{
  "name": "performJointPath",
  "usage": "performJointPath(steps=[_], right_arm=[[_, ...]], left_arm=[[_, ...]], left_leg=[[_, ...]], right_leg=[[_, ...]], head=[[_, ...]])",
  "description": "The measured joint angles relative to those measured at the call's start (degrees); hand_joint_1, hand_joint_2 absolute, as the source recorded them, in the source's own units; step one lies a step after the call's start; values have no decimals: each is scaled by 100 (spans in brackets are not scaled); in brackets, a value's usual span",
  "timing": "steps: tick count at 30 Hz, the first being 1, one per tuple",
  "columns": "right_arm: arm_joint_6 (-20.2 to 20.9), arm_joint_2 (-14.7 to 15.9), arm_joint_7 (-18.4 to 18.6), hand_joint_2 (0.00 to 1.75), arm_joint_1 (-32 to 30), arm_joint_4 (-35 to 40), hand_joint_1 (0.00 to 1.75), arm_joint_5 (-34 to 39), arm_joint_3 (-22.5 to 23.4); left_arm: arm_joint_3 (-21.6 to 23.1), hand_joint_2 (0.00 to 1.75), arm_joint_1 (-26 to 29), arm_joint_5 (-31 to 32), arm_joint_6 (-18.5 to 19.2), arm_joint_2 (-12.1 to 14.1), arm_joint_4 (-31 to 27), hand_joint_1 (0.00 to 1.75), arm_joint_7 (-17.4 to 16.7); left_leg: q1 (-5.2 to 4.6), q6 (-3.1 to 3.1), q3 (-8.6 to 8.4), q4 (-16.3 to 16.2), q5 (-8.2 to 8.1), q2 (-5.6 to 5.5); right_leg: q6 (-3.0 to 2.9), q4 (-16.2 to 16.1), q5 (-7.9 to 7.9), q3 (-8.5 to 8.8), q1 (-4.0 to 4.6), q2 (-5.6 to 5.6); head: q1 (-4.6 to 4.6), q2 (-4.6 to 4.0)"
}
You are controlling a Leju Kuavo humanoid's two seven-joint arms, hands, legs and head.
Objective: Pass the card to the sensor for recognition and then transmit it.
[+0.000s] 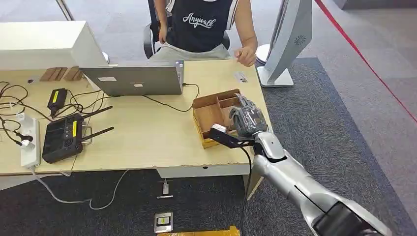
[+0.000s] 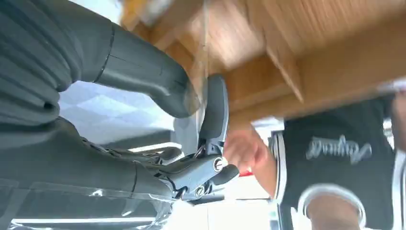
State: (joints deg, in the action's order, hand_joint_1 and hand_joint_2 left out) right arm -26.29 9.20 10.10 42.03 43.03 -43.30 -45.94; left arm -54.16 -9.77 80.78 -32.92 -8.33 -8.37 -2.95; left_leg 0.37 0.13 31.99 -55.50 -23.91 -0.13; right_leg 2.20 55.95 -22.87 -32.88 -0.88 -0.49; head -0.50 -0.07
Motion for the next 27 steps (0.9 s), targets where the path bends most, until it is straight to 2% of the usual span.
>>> performJointPath(steps=[6, 15, 27], right_arm=[[205, 192, 315, 175, 430, 754, 175, -159, 122], [599, 348, 532, 175, 728, 1690, 175, -315, 247], [1023, 179, 403, 175, 879, 1581, 175, -413, 232]], left_arm=[[-2, 0, -13, 109, 0, -2, 0, 0, 29], [-2, 0, -21, 245, 59, 0, 2, 0, 33], [-2, 0, -103, 535, 208, -2, 2, 0, -13]], left_leg=[[0, 0, 0, -1, 3, 1], [1, 0, -1, 0, 2, 0], [0, -1, 4, 0, 4, -1]], right_leg=[[1, 0, 1, 1, 0, 0], [-1, 0, 2, 0, 1, 0], [-4, 2, 6, -1, 0, 0]], head=[[-2, 0], [-2, 0], [0, 0]])
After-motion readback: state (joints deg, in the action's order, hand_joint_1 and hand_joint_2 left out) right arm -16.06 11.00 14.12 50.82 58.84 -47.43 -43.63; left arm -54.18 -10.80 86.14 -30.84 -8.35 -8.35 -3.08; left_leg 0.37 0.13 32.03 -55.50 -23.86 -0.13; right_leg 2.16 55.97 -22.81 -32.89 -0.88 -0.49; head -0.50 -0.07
